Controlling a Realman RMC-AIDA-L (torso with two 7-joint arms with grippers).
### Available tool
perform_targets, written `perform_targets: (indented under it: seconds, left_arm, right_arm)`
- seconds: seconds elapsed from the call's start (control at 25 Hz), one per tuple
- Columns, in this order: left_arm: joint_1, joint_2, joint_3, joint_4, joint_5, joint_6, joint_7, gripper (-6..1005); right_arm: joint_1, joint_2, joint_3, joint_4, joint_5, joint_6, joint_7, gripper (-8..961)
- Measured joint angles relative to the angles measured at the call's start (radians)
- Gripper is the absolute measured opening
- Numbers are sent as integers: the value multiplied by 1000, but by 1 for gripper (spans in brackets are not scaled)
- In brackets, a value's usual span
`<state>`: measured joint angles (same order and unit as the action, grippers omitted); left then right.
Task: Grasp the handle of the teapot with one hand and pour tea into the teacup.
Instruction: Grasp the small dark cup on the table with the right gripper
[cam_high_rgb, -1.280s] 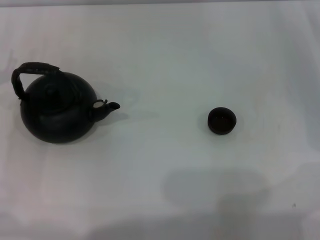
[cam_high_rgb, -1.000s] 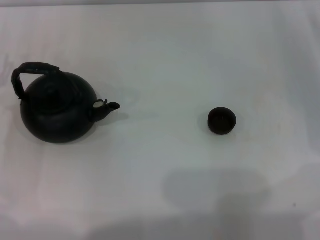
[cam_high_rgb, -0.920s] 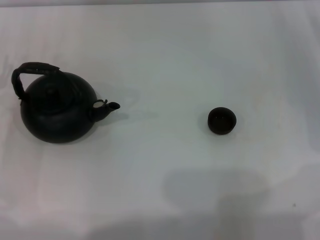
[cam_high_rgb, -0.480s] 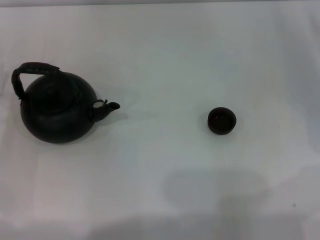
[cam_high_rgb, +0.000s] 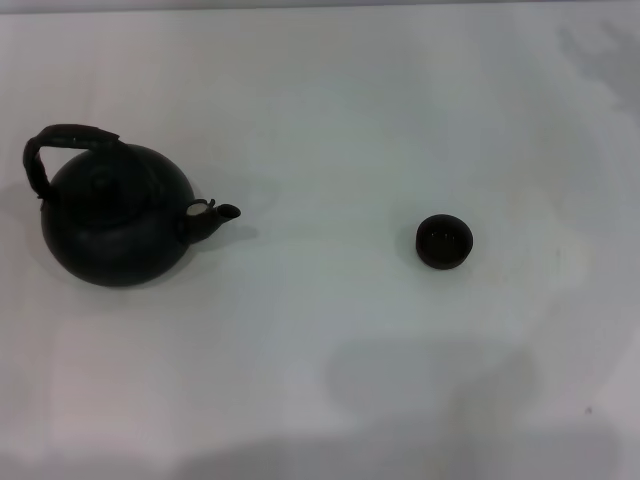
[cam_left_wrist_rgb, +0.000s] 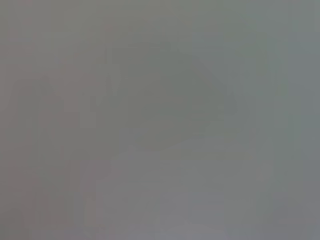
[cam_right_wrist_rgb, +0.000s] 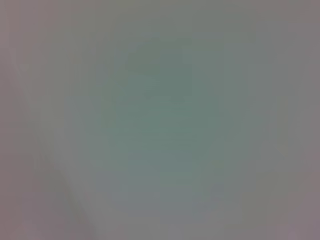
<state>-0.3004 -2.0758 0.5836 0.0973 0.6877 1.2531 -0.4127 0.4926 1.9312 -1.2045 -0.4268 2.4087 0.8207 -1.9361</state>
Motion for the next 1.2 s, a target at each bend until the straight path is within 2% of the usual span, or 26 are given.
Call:
perform_targets:
  seconds: [0.24,0.36,0.48,0.56,0.64,0.76,0.88,0.92,0.96,1.0,1.04,1.12,1.16,1.2]
  left_arm:
    - [2,-1,1,-11,-49,-1,0,849]
    - [2,-1,1,-12,-50,-1,0,849]
    - [1,-2,1,-16,-50,-1,0,849]
    - [-1,-2,1,-20,-51,-2,0,848]
    - [-3,-2,1,-22,-51,-2,0,848]
    - [-3,-1,1,-23,-51,-3,0,848]
    - [-4,-1,1,-24,-51,-4,0,848]
    - [-4,-1,1,-24,-51,-4,0,847]
    - [-4,-1,1,-24,-51,-4,0,847]
    - [-4,-1,1,-24,-51,-4,0,847]
    - [-4,-2,1,-24,-51,-4,0,847]
    - [-6,-2,1,-24,-53,-5,0,847]
    - [-7,-2,1,-24,-53,-5,0,847]
    - [-8,-3,1,-24,-53,-5,0,847]
  right_arm:
    - [30,-96,4,-279,-436,51,408,826]
    - [67,-129,9,-358,-616,113,564,826]
    - [115,-148,10,-423,-825,171,728,826]
    - [144,-147,12,-475,-962,221,799,827]
    - [167,-134,17,-536,-1096,297,838,827]
    - [189,-95,45,-626,-1261,404,872,827]
    - [210,-36,73,-731,-1451,522,944,827]
    - [222,-5,74,-781,-1547,576,986,827]
    - [229,16,73,-812,-1609,607,1008,827]
    - [229,16,73,-812,-1609,607,1008,827]
    - [237,41,70,-843,-1671,642,1028,827]
    - [254,76,53,-889,-1778,706,1063,827]
    - [261,84,24,-906,-1810,735,1085,828]
    - [273,81,-64,-919,-1837,765,1154,828]
